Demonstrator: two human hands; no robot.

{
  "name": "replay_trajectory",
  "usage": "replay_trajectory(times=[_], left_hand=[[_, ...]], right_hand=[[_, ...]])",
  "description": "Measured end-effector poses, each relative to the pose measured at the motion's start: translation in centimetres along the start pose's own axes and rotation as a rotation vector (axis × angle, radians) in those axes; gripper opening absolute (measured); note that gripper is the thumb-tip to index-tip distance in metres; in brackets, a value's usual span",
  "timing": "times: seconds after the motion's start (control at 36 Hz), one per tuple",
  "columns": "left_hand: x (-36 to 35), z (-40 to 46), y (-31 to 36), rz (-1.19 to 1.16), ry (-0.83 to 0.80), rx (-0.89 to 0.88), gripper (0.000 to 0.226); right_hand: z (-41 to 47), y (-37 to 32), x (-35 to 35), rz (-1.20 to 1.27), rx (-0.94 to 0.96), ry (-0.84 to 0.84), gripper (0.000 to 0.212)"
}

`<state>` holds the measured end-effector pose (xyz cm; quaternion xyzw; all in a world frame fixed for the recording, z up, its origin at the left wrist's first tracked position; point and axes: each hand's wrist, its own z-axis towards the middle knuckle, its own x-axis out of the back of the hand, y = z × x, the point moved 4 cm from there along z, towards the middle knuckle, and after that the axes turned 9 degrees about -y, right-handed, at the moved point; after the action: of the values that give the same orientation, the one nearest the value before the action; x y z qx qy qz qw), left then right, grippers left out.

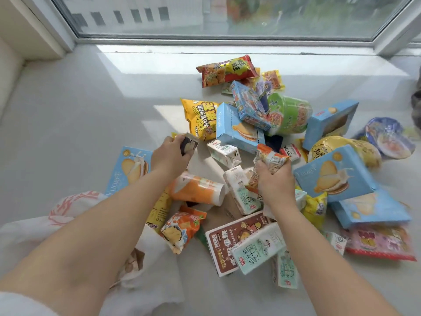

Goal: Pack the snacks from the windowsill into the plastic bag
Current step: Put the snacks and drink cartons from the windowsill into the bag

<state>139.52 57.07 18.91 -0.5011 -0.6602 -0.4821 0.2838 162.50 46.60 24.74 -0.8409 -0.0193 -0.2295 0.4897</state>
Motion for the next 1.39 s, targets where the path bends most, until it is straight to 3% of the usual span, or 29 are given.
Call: replay_trajectory(times=[0.06, 0.14, 0.22, 0.31, 0.39, 0.53, 0.64, 0.69, 0.78, 0.86, 0.94, 1.06, 1.11, 1.31, 1.39], left_hand=[[-0.2, -0.6, 1.5, -0.069, -0.036, -0.027, 0.041], [-1.8, -1.0, 2.8, -0.069, -0.119, -0.020, 0.051], [-4.0, -0.7, 2.3, -0.087, -0.242, 0.090, 0.061], [-4.8, -0.6, 1.9, -0.103, -0.369, 0.174, 0.046], [-5.1, -1.7, 1.7, -0.139, -0.584, 0.132, 0.032], [-5.8, -5.0, 0.4, -0.060, -0.848, 0.074, 0.042], [-6.4, -7.1, -0.1, 0.103, -0.980, 0.074, 0.037], [-7.1, -7.8, -0.1, 0.253, -0.969, 0.027, 0.032], [-8.1, -8.0, 0.7, 0.261, -0.785, -0.031, 0.032], [-8.6, -6.8, 1.2, 0.119, -0.553, -0.029, 0.037], [-9.1, -5.4, 0.8, 0.259, -0.415, -0.074, 0.044], [-10.3, -5.0, -0.9, 0.249, -0.502, 0.037, 0.047], [-10.9, -5.1, -0.9, 0.237, -0.483, 0.009, 0.043], [-10.9, -5.0, 0.6, 0.125, -0.523, 0.034, 0.031], [-8.4, -4.2, 0.9, 0.084, -0.452, 0.072, 0.023]], right_hand=[[-0.1, 0.5, 1.1, 0.005, -0.028, -0.007, 0.042], [-0.6, 1.2, 1.5, -0.023, -0.016, -0.059, 0.038], [-1.3, 2.2, 1.1, -0.069, -0.041, -0.119, 0.030], [-1.9, 2.9, 0.6, -0.096, -0.056, -0.166, 0.030], [-2.1, 3.2, 0.0, -0.132, -0.043, -0.193, 0.036], [-1.7, 3.4, -1.1, -0.178, -0.051, -0.238, 0.049], [-1.5, 3.3, -1.8, -0.190, -0.043, -0.249, 0.042], [-1.6, 3.1, -2.3, -0.191, -0.044, -0.266, 0.034], [-1.7, 2.9, -3.1, -0.196, -0.051, -0.292, 0.028], [-2.2, 2.5, -3.6, -0.247, -0.050, -0.308, 0.039], [-2.7, 2.3, -4.0, -0.348, -0.028, -0.314, 0.043], [-3.0, 2.3, -4.6, -0.382, -0.011, -0.379, 0.050], [-2.9, 2.5, -4.6, -0.381, -0.017, -0.382, 0.051], [-2.4, 4.0, -4.7, -0.362, -0.017, -0.376, 0.040], [-2.1, 3.2, -3.5, -0.209, 0.036, -0.257, 0.048]])
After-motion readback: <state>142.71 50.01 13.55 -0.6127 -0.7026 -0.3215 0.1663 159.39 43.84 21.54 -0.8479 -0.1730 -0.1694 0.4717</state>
